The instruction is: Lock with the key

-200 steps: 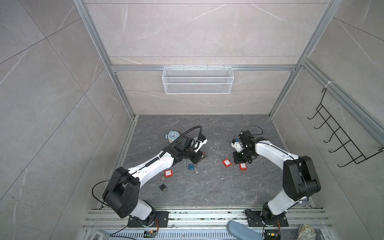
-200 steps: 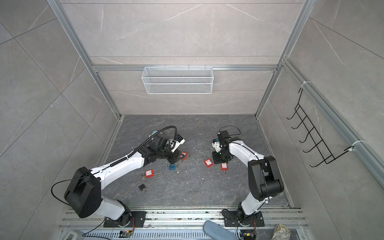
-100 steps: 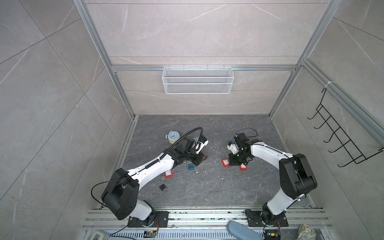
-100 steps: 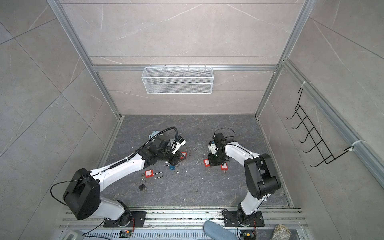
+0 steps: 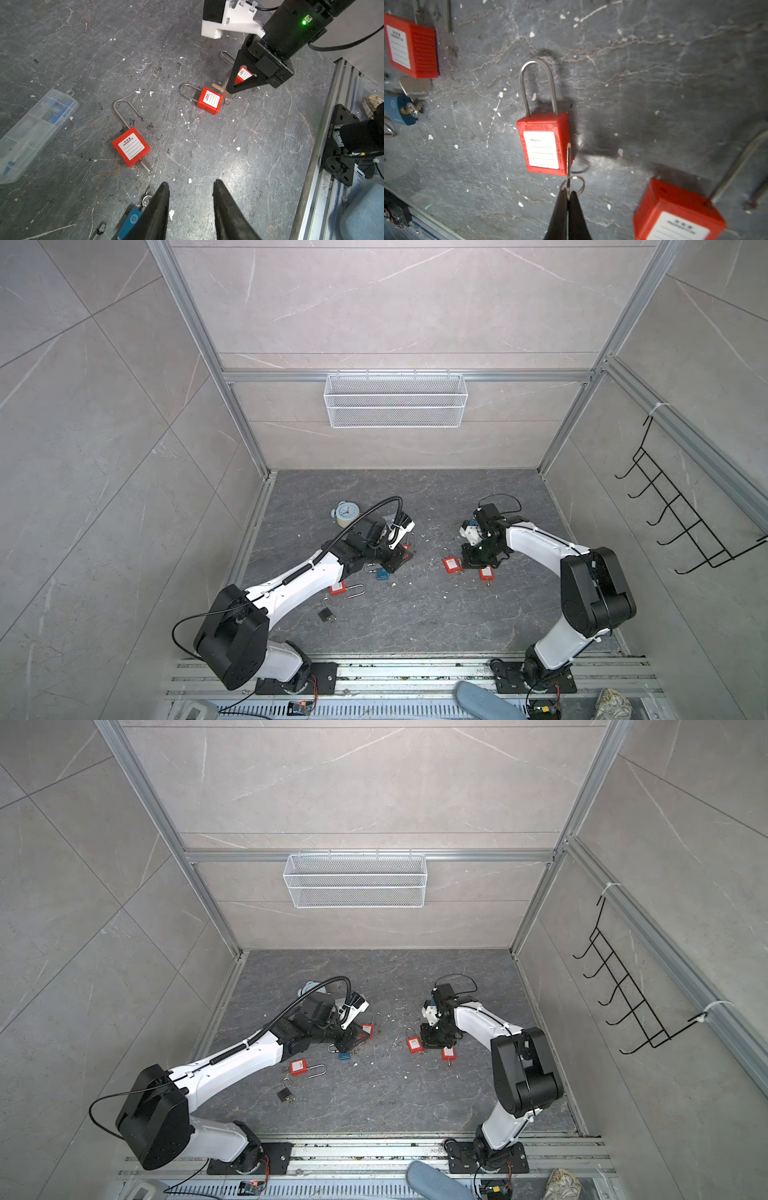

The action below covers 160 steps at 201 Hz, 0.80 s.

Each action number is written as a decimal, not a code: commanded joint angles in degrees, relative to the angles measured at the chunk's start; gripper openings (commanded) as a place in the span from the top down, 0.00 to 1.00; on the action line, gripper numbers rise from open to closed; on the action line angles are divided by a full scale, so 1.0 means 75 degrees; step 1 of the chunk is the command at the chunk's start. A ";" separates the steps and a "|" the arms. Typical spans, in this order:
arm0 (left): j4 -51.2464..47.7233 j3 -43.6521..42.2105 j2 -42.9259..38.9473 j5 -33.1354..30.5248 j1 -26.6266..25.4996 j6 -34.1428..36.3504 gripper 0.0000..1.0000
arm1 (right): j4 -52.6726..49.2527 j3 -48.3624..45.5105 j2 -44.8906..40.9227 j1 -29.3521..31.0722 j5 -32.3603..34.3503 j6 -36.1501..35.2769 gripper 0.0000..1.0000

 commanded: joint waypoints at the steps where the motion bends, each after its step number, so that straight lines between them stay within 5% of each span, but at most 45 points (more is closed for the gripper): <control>1: 0.0047 -0.0101 -0.0325 -0.0091 -0.0038 -0.0139 0.62 | -0.0166 0.0240 -0.0057 -0.0076 0.0011 -0.0172 1.00; 121: 0.0118 -0.0367 -0.0492 -0.0153 -0.0094 -0.0221 0.62 | 0.0257 0.0352 0.0723 -0.0436 0.0082 -0.0634 1.00; 160: 0.0153 -0.0366 -0.0436 -0.0162 -0.0103 -0.0221 0.62 | 0.0477 0.0212 0.0438 -0.0551 0.0760 -0.0537 0.77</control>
